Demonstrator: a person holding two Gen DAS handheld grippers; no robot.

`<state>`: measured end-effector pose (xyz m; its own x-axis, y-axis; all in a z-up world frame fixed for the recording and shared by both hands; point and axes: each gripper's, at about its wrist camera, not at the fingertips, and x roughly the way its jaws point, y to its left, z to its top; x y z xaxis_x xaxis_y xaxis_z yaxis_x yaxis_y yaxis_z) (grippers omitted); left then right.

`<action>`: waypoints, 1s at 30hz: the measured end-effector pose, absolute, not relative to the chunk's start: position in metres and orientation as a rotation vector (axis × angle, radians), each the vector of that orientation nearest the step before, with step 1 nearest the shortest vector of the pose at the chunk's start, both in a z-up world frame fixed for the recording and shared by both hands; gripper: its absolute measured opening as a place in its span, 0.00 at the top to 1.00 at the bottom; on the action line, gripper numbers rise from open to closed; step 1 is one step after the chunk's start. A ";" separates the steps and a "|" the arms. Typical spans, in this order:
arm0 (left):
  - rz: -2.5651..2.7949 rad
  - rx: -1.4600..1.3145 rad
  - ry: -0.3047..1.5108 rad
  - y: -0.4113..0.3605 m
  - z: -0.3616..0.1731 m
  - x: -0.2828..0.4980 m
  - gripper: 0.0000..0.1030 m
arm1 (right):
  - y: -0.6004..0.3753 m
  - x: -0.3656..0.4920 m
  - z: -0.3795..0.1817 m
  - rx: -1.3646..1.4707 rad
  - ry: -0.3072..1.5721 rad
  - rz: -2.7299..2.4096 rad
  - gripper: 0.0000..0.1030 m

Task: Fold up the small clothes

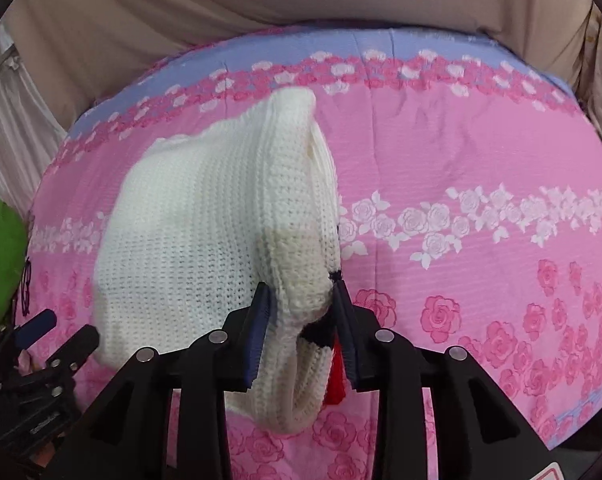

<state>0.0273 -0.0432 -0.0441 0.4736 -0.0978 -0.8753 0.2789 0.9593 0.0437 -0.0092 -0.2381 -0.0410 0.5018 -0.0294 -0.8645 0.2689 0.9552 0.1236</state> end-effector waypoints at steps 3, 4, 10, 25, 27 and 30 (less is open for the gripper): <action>-0.218 0.178 1.013 -0.045 -0.036 0.024 0.18 | -0.220 -0.031 -0.024 0.237 0.981 -0.189 0.44; -0.218 0.166 0.999 -0.045 -0.034 0.023 0.15 | -0.215 -0.035 -0.022 0.218 0.976 -0.197 0.40; -0.222 0.134 0.988 -0.053 -0.032 0.020 0.12 | -0.210 -0.038 -0.030 0.179 1.006 -0.222 0.35; -0.186 0.176 0.988 -0.058 -0.036 0.011 0.13 | -0.199 -0.047 -0.041 0.166 1.033 -0.288 0.34; -0.183 0.179 0.988 -0.058 -0.036 0.011 0.13 | -0.200 -0.047 -0.041 0.171 1.034 -0.286 0.34; -0.182 0.187 0.987 -0.058 -0.036 0.010 0.13 | -0.200 -0.047 -0.041 0.171 1.036 -0.290 0.34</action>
<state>0.0102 -0.0580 -0.0357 0.5384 -0.0671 -0.8400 0.2367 0.9687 0.0743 -0.0466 -0.1997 -0.0410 0.4763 -0.1559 -0.8653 0.3162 0.9487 0.0031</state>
